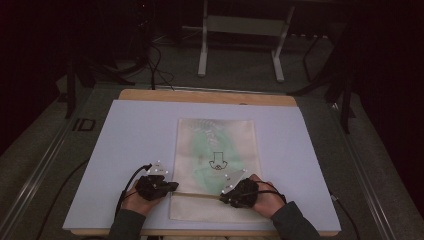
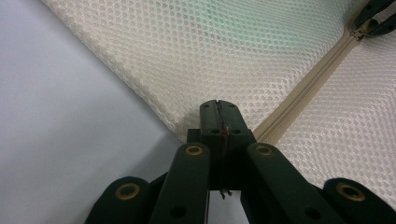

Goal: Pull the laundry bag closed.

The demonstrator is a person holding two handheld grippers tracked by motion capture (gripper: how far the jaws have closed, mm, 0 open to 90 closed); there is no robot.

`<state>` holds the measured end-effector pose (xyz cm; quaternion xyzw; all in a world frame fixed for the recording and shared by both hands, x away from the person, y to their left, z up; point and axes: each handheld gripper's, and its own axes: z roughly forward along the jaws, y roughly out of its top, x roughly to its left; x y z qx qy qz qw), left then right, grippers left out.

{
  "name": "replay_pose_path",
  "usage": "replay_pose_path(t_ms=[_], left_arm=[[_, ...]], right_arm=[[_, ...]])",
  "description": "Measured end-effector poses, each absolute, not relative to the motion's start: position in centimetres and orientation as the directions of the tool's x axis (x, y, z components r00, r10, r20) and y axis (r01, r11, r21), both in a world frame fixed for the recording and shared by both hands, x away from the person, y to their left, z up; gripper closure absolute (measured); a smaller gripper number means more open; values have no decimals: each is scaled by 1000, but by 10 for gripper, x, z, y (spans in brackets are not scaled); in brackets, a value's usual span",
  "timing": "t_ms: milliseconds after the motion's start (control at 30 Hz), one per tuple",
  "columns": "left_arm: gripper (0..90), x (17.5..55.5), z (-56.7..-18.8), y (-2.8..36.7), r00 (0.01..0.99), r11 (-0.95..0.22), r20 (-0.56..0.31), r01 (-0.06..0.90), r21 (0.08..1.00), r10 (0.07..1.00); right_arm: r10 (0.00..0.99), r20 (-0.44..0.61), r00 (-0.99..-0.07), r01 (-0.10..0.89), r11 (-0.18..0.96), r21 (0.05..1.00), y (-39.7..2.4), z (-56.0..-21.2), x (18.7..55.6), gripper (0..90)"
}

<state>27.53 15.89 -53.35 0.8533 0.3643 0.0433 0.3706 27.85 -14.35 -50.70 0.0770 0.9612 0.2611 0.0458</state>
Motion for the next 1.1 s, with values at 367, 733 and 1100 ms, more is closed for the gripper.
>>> replay_pose_path(t_ms=[367,733,1100], left_arm=[[896,275,-533,159,732,-461,-195,588,664,653],[896,275,-533,159,732,-463,-193,587,664,653],[896,275,-533,159,732,-462,-194,588,664,653]], right_arm=[[187,-42,-982,140,849,510,-150,-508,278,824],[207,-34,-978,160,843,514,-159,-508,279,824],[216,-34,-976,168,840,516,-165,-508,280,824]])
